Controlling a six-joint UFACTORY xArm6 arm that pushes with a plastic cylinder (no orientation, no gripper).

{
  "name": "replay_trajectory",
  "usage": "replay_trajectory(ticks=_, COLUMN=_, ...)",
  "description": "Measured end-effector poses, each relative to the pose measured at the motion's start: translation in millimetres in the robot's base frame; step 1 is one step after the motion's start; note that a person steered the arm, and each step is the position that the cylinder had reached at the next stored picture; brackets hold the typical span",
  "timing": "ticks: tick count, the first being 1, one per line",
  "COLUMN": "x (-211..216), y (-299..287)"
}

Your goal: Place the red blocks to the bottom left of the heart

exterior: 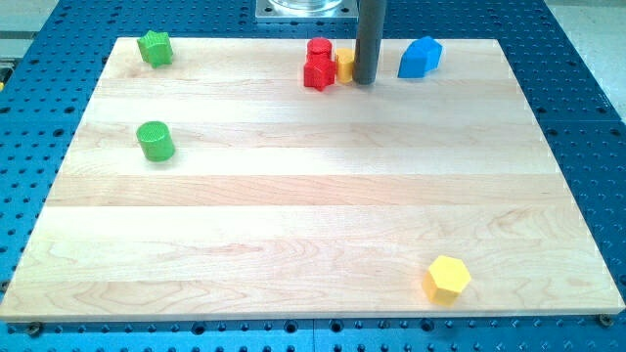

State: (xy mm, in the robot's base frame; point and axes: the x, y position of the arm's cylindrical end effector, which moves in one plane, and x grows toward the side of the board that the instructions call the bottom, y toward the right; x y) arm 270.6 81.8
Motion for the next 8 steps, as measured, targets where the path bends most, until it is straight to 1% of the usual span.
replay_trajectory(ticks=1, x=-12.2, y=-16.5)
replay_trajectory(ticks=2, x=-33.7, y=-13.2)
replay_trajectory(ticks=3, x=-56.3, y=-56.0)
replay_trajectory(ticks=5, x=-57.9, y=-135.0)
replay_trajectory(ticks=6, x=3.4, y=-157.8)
replay_trajectory(ticks=7, x=32.6, y=-133.7)
replay_trajectory(ticks=8, x=51.9, y=-76.0)
